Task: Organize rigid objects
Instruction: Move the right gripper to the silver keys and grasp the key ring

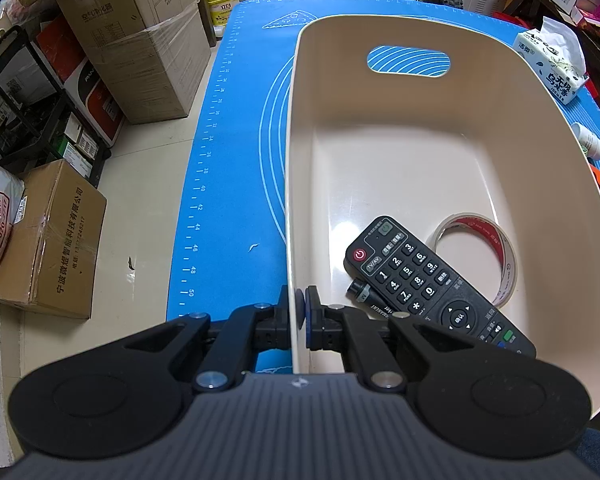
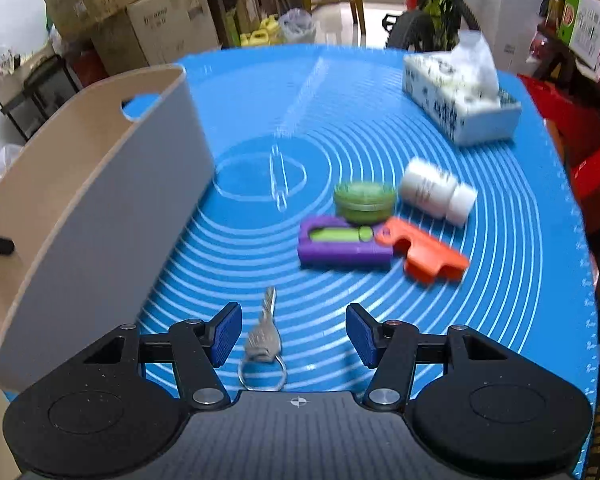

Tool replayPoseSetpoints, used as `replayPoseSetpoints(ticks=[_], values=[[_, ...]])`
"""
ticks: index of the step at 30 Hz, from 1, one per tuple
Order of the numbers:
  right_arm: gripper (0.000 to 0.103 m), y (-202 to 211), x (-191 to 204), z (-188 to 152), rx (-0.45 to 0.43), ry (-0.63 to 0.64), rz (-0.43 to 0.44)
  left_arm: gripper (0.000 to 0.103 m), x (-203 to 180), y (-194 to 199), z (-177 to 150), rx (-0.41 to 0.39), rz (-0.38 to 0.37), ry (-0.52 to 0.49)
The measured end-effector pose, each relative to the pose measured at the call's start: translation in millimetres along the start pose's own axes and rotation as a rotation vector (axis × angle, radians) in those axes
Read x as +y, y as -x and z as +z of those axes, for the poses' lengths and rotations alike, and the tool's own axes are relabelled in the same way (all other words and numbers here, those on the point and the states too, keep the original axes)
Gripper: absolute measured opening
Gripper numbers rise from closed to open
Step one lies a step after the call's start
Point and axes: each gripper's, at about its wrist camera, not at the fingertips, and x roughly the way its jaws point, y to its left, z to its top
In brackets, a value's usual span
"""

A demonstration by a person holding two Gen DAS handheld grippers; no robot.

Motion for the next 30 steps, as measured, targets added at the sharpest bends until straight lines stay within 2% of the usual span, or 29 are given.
replayPoseSetpoints(ticks=[9, 14, 18, 19, 20, 21, 26, 28, 30], values=[[0.065, -16, 22, -19, 0.064, 0.121, 0.003, 0.007, 0, 0, 0, -0.001, 0.000, 0.002], [0.065, -13, 34, -27, 0.055, 0.215, -0.009, 0.007, 1, 1, -1, -0.003, 0.001, 0.003], [0.055, -16, 37, -30, 0.050, 0.255, -0.036, 0.007, 2, 1, -1, -0.003, 0.000, 0.003], [0.047, -16, 36, -30, 0.048, 0.259, -0.032, 0.007, 2, 1, -1, -0.003, 0.000, 0.003], [0.045, -16, 35, -30, 0.049, 0.258, -0.029, 0.007, 2, 1, -1, -0.003, 0.001, 0.003], [0.039, -15, 35, -30, 0.047, 0.259, -0.027, 0.007, 2, 1, -1, -0.003, 0.000, 0.003], [0.037, -9, 35, -24, -0.006, 0.276, -0.038, 0.007, 2, 1, -1, -0.003, 0.001, 0.002], [0.029, -7, 35, -19, -0.026, 0.274, -0.045, 0.007, 2, 1, -1, -0.003, 0.002, 0.001], [0.029, -8, 33, -16, -0.029, 0.266, -0.045, 0.007, 2, 1, -1, -0.003, 0.002, 0.001]])
